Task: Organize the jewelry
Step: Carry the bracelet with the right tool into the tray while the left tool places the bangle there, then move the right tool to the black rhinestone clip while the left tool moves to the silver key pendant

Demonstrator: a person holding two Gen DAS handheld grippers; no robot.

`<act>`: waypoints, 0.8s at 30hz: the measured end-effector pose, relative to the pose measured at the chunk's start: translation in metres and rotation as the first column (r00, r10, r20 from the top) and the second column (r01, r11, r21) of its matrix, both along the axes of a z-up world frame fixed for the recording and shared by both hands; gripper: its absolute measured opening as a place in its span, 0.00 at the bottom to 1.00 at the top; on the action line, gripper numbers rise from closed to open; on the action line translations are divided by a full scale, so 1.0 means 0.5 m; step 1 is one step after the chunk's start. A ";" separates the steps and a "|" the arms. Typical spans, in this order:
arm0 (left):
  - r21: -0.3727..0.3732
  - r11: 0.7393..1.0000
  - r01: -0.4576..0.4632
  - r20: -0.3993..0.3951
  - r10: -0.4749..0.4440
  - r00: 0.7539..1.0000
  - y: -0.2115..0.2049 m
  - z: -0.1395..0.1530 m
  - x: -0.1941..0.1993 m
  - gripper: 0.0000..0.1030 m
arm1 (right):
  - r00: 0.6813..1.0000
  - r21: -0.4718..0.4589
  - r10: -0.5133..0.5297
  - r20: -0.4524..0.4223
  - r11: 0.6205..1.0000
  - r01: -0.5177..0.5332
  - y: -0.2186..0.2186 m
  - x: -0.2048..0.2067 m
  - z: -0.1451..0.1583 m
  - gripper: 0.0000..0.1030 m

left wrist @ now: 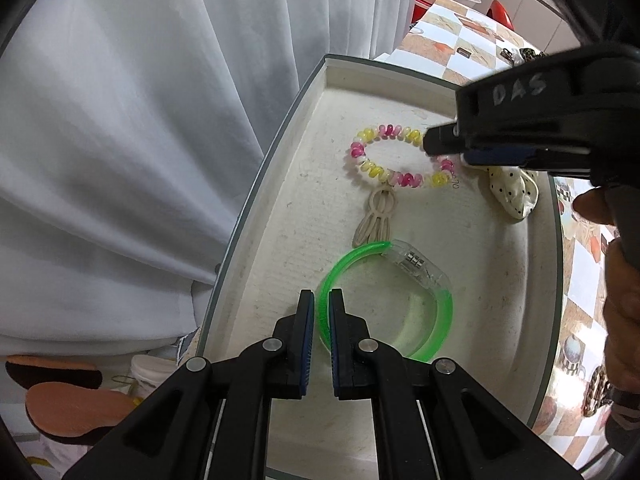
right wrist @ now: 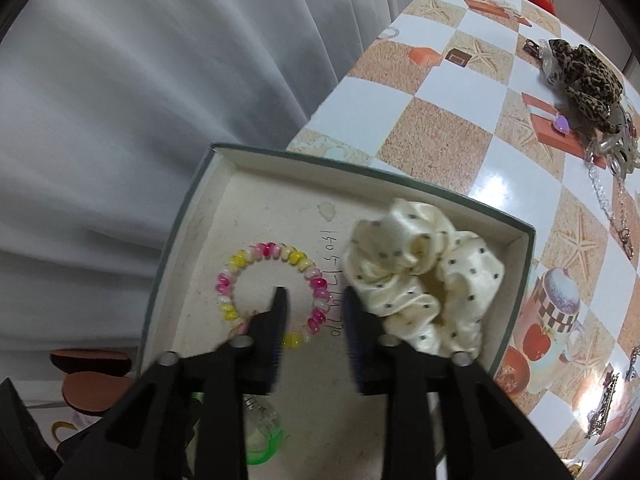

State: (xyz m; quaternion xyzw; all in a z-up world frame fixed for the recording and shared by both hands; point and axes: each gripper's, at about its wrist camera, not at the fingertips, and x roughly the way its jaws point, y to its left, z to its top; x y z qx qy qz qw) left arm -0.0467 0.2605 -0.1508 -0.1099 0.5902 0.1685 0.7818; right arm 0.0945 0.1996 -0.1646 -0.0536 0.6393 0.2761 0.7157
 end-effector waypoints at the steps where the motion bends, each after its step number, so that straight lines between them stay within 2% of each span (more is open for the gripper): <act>1: 0.001 1.000 0.002 -0.002 -0.002 1.000 -0.001 0.000 0.001 0.12 | 1.000 0.012 -0.002 -0.003 1.000 0.002 -0.003 0.000 0.003 0.39; 6: 0.003 1.000 0.017 -0.007 -0.017 1.000 -0.005 0.008 0.001 0.12 | 1.000 0.102 -0.019 -0.015 0.995 0.020 -0.027 -0.005 0.048 0.41; 8: 0.005 1.000 0.022 -0.015 -0.022 1.000 -0.007 0.010 0.004 0.12 | 1.000 0.138 -0.025 -0.010 0.990 0.026 -0.041 -0.012 0.074 0.49; 12: 0.007 1.000 0.029 -0.025 -0.029 0.999 -0.013 0.021 0.009 0.12 | 0.999 0.191 -0.040 0.005 0.981 0.038 -0.075 -0.030 0.112 0.55; 22: 0.002 0.999 0.050 -0.035 -0.050 0.998 -0.032 0.041 0.025 0.12 | 0.991 0.212 -0.136 0.011 0.969 0.131 -0.217 -0.063 0.160 0.78; 24: -0.007 0.998 0.057 -0.035 -0.057 0.998 -0.035 0.042 0.029 0.13 | 0.986 0.206 -0.167 0.013 0.965 0.161 -0.254 -0.068 0.165 0.78</act>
